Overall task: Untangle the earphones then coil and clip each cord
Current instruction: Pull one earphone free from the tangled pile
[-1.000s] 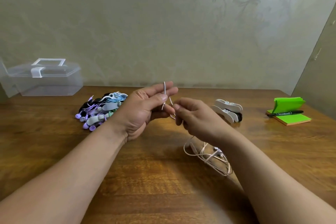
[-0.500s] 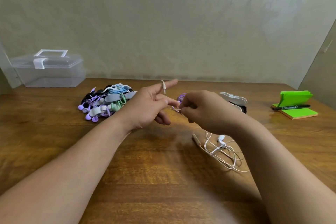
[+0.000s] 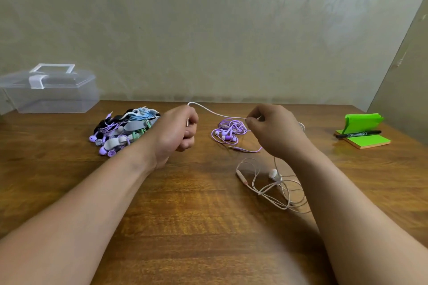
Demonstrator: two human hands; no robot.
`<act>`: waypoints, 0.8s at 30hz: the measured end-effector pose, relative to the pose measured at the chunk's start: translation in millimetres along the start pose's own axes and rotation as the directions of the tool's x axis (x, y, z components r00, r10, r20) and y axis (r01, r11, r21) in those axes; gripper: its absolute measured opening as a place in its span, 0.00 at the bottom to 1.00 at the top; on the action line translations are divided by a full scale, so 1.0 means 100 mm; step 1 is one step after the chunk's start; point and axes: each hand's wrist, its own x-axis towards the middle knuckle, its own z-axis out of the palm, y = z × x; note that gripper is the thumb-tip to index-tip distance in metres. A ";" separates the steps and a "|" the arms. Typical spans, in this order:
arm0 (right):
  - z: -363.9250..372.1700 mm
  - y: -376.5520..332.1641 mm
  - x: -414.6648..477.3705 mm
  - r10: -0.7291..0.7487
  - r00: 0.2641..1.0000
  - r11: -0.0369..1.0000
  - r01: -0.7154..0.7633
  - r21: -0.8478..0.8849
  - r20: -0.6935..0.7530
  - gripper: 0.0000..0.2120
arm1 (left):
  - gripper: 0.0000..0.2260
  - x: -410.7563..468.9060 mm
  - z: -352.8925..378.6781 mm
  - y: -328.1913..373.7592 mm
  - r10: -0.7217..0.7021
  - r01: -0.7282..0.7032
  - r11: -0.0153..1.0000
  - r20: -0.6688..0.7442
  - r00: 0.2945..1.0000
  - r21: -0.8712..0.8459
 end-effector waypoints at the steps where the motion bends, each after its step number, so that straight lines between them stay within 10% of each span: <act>1: -0.01 0.01 0.01 0.032 0.999 0.999 -0.032 0.011 -0.016 0.08 | 0.10 0.00 -0.02 0.03 -0.001 0.000 1.000 -0.019 1.000 -0.022; 15: -0.01 0.01 0.03 0.042 0.992 0.963 -0.009 0.269 -0.119 0.08 | 0.09 0.07 -0.10 -0.02 0.053 -0.075 0.994 -0.255 0.966 -0.079; 21: -0.28 0.07 0.06 0.008 0.982 0.911 0.071 0.407 -0.189 0.04 | 0.11 0.10 -0.30 0.06 -0.238 0.008 0.702 -0.224 0.945 -0.713; 24: -0.20 0.11 0.07 -0.008 0.996 0.959 0.032 0.282 -0.084 0.07 | 0.13 0.05 -0.23 0.07 -0.259 0.116 0.691 -0.095 0.961 -0.714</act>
